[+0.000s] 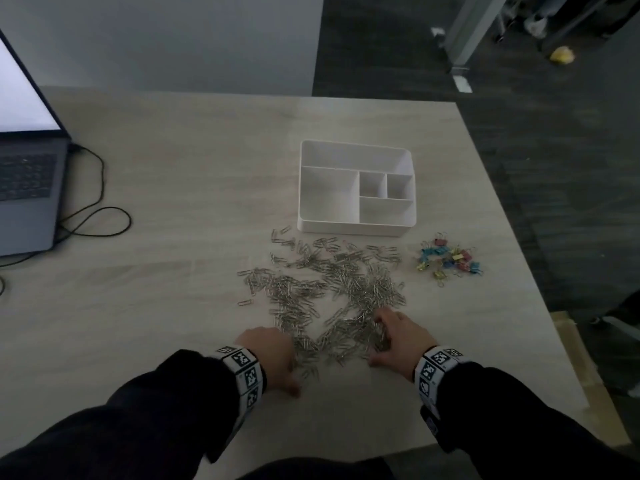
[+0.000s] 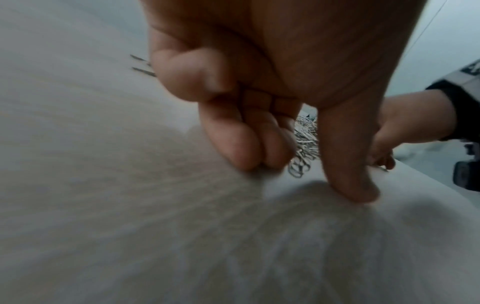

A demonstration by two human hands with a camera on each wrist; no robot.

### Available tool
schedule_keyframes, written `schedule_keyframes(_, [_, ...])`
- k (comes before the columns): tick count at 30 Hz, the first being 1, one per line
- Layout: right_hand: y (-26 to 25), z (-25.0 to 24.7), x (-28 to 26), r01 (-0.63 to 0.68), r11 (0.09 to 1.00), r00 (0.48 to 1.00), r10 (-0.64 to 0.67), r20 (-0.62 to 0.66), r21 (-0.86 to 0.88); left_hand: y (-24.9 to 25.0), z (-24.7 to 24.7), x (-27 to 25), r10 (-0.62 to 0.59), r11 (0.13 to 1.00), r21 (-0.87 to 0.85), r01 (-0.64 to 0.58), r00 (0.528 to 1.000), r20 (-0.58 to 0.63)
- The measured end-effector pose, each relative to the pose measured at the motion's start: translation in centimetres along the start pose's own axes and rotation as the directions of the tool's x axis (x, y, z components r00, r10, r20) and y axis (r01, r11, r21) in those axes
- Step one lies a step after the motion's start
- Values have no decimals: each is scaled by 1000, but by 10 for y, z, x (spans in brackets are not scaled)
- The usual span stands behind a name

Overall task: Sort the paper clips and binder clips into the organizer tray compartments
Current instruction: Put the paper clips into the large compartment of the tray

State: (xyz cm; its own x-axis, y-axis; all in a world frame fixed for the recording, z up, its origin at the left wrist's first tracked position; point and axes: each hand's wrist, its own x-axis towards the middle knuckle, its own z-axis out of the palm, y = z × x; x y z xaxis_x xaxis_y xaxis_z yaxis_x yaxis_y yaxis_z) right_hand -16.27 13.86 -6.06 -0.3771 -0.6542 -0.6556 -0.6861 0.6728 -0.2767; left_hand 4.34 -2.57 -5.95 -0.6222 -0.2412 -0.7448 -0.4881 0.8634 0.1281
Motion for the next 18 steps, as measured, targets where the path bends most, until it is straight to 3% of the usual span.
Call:
schedule_keyframes(4, [-18,8,19,78,995,985,-67,-157,67,8,-7,12,0,997,-76,-10,991,-134])
schedule_keyframes(8, [-28,4,21,91,934,973,-10,-230,345,3,-19,20,-18,979,-203,-34,968,-252])
schedule_keyframes(11, [-23,0,10,115,878,952,35,-303,464,-12,-17,21,-77,912,-406,-48,956,-284])
schedule_keyframes(13, [-20,-1,-1,50,876,975,62,-215,480,-23,-11,18,-102,839,-540,-64,957,-272])
schedule_keyframes(15, [-25,5,-11,-11,848,1000,15,-3,529,-32,-8,14,-148,798,-598,-69,940,-306])
schedule_keyframes(18, [-40,24,-14,-61,790,936,-166,309,610,-47,-7,7,-212,753,-656,-53,924,-318])
